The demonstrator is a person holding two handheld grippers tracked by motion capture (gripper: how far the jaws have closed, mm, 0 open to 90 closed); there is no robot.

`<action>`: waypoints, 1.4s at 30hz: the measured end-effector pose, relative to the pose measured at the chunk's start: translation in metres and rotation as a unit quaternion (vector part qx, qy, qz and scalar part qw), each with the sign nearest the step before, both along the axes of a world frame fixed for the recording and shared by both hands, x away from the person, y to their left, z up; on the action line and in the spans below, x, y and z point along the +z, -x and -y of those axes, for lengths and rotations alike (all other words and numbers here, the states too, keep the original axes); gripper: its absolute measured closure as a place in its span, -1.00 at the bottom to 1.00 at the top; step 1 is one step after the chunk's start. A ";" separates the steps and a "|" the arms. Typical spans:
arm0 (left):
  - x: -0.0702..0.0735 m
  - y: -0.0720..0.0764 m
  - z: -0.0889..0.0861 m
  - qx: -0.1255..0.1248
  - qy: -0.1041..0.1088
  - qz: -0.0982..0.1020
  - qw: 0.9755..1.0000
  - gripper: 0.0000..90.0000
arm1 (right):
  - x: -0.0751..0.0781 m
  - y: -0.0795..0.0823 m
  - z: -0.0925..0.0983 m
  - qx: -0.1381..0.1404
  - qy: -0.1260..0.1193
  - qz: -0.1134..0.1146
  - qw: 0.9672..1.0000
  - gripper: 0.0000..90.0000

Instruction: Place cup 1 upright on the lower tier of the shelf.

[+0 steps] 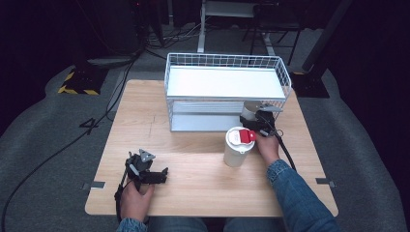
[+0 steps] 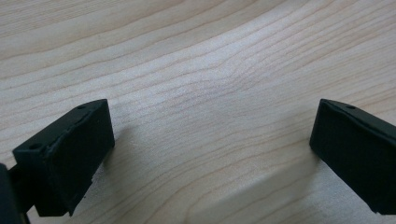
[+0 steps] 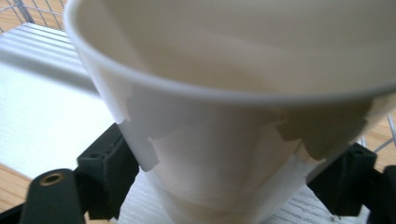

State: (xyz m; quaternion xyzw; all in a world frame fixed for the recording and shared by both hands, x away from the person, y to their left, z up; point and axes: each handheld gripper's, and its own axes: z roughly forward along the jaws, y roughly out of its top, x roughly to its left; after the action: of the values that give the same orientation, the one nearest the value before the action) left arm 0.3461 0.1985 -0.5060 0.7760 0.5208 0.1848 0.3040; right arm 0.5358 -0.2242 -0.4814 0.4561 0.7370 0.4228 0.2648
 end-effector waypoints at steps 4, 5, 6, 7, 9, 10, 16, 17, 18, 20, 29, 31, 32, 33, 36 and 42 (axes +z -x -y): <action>0.000 0.000 0.000 0.000 0.000 0.000 1.000 -0.99 | 0.001 0.000 -0.001 -0.001 -0.002 0.005 1.000 -0.65; 0.000 0.000 0.000 0.000 0.000 0.000 1.000 -0.99 | 0.002 0.002 -0.001 -0.005 -0.001 0.009 1.000 -0.66; 0.000 0.000 0.000 0.000 0.000 0.000 1.000 -0.99 | 0.002 0.003 -0.002 -0.007 0.000 0.012 1.000 -0.66; 0.000 0.000 0.000 0.000 -0.001 0.000 1.000 -0.99 | 0.003 0.004 -0.002 -0.008 -0.001 0.014 1.000 -0.66; 0.000 0.000 0.000 0.000 0.000 0.000 1.000 -0.99 | 0.005 0.007 -0.003 -0.014 0.002 0.018 1.000 -0.66; 0.000 0.000 0.000 0.000 0.000 0.000 1.000 -0.99 | 0.006 0.008 -0.003 -0.016 0.003 0.022 1.000 -0.67; 0.000 0.000 0.000 0.000 0.000 0.000 1.000 -0.99 | 0.006 0.016 -0.003 -0.036 -0.002 0.020 0.999 -0.67; 0.000 0.000 0.000 0.000 0.000 0.000 1.000 -0.99 | 0.006 0.017 -0.003 -0.038 -0.005 0.018 0.999 -0.67; 0.000 0.000 0.000 0.000 0.000 0.000 1.000 -0.99 | 0.006 0.018 -0.003 -0.039 -0.004 0.020 0.999 -0.67; 0.000 0.000 0.000 0.000 0.000 0.000 1.000 -0.99 | 0.007 0.022 -0.002 -0.044 -0.006 0.019 0.999 -0.67; 0.000 0.000 0.000 0.000 0.000 0.000 1.000 -0.99 | 0.020 0.041 0.007 -0.032 -0.018 0.031 0.999 -0.67; 0.000 0.000 0.000 -0.001 0.000 0.000 1.000 -0.99 | 0.024 0.045 0.011 -0.026 -0.022 0.035 0.999 -0.67; 0.000 -0.001 0.000 -0.001 0.001 0.000 1.000 -0.99 | 0.026 0.047 0.013 -0.024 -0.023 0.035 0.999 -0.67; 0.000 -0.001 0.000 -0.002 0.000 0.000 1.000 -0.99 | 0.029 0.049 0.015 -0.021 -0.026 0.033 0.999 -0.67; 0.000 -0.001 0.000 -0.002 0.001 0.000 1.000 -0.99 | 0.034 0.055 0.021 -0.013 -0.029 0.034 0.999 -0.67; 0.000 -0.002 -0.001 -0.009 -0.001 0.000 1.000 -0.99 | 0.045 0.070 0.038 -0.002 -0.031 0.032 0.999 -0.67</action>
State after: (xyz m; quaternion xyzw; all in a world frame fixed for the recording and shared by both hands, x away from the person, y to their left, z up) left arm 0.3478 0.1994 -0.5058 0.7809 0.5136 0.1825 0.3051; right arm 0.4658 -0.2623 -0.4363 0.4513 0.7138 0.4597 0.2748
